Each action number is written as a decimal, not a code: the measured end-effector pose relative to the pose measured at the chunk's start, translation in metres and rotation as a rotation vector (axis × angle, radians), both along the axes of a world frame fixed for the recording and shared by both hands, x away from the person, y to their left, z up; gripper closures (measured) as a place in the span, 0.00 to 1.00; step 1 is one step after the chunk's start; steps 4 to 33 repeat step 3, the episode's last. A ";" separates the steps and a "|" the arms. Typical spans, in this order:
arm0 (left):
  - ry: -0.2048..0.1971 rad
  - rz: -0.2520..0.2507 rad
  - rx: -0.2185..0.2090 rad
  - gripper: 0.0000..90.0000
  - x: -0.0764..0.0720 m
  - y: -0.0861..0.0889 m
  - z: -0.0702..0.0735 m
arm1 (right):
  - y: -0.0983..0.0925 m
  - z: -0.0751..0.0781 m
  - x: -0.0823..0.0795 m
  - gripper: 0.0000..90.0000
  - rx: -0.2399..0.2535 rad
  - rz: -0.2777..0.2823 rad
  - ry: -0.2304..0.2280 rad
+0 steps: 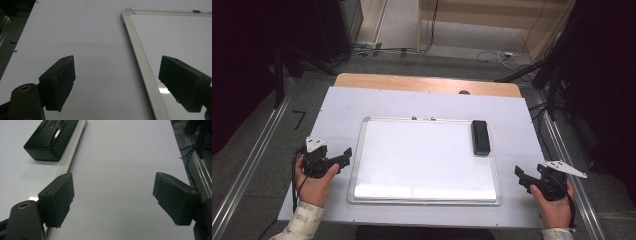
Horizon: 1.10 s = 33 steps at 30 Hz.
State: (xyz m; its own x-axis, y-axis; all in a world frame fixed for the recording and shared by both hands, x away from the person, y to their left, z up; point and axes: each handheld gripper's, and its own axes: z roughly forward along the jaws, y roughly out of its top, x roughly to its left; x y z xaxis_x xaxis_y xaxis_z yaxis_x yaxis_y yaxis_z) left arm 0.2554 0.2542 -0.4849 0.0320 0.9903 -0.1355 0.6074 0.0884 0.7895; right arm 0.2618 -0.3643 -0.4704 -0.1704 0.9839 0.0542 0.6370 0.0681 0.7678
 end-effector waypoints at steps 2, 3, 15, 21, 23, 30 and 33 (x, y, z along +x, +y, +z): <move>0.011 0.009 0.003 0.13 0.001 0.003 -0.002 | -0.003 -0.001 0.000 0.17 0.008 -0.013 0.007; 0.014 0.014 0.003 0.13 0.001 0.005 -0.004 | -0.003 -0.002 0.001 0.17 0.007 -0.015 0.006; 0.014 0.014 0.003 0.13 0.001 0.005 -0.004 | -0.003 -0.002 0.001 0.17 0.007 -0.015 0.006; 0.014 0.014 0.003 0.13 0.001 0.005 -0.004 | -0.003 -0.002 0.001 0.17 0.007 -0.015 0.006; 0.014 0.014 0.003 0.13 0.001 0.005 -0.004 | -0.003 -0.002 0.001 0.17 0.007 -0.015 0.006; 0.014 0.014 0.003 0.13 0.001 0.005 -0.004 | -0.003 -0.002 0.001 0.17 0.007 -0.015 0.006; 0.014 0.014 0.003 0.13 0.001 0.005 -0.004 | -0.003 -0.002 0.001 0.17 0.007 -0.015 0.006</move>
